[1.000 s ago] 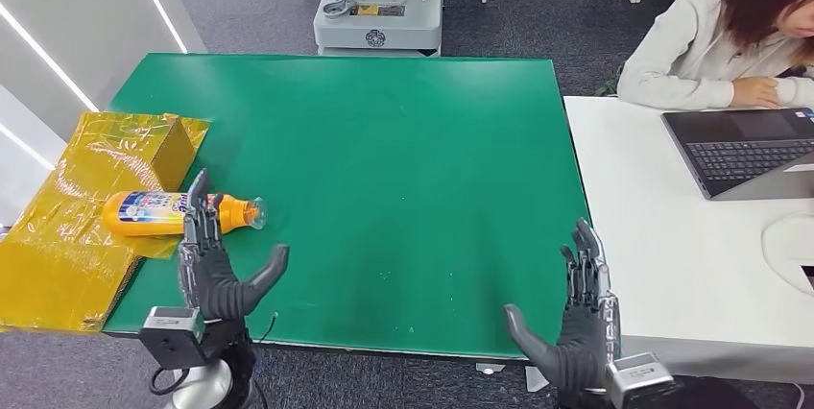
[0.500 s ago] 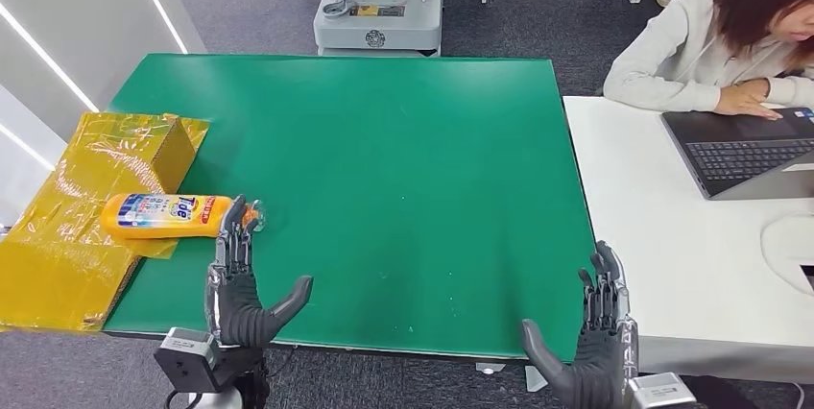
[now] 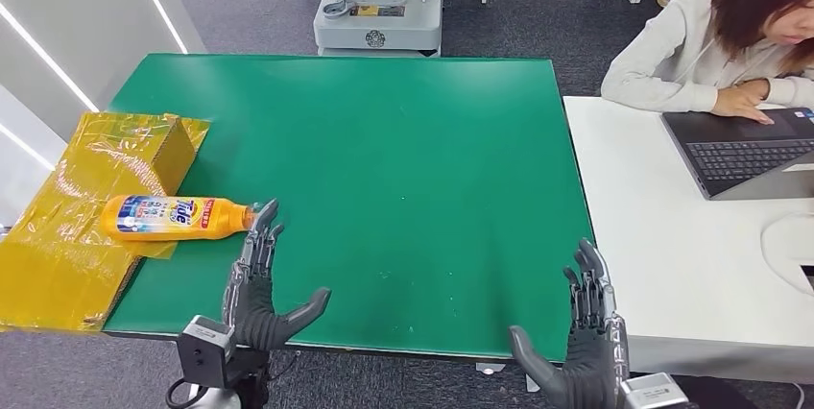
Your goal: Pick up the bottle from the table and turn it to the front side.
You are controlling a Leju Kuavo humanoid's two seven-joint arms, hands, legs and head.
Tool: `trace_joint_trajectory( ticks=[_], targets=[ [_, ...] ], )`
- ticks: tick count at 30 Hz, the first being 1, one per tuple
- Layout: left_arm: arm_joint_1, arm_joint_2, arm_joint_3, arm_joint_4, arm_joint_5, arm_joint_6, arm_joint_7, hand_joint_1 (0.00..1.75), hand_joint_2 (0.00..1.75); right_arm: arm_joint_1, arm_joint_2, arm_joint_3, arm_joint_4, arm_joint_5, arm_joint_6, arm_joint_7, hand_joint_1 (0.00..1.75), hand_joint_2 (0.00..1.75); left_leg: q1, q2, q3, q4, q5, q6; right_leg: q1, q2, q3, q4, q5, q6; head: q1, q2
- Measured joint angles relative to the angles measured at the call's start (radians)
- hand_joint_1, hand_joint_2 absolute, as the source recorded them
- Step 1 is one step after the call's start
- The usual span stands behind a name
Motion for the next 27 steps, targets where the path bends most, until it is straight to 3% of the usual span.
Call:
trace_joint_trajectory(
  ticks=[27],
  targets=[
    [0.035,0.010,0.011,-0.033,-0.013,0.010,-0.012,0.00,1.75,0.000,-0.011,0.001,0.011,0.000,0.040,-0.007,0.00,1.75,0.000,0.000,0.000,0.000,0.000,0.000,0.000,0.000,0.000,0.000,0.000,0.000,0.000,0.000]
  ],
)
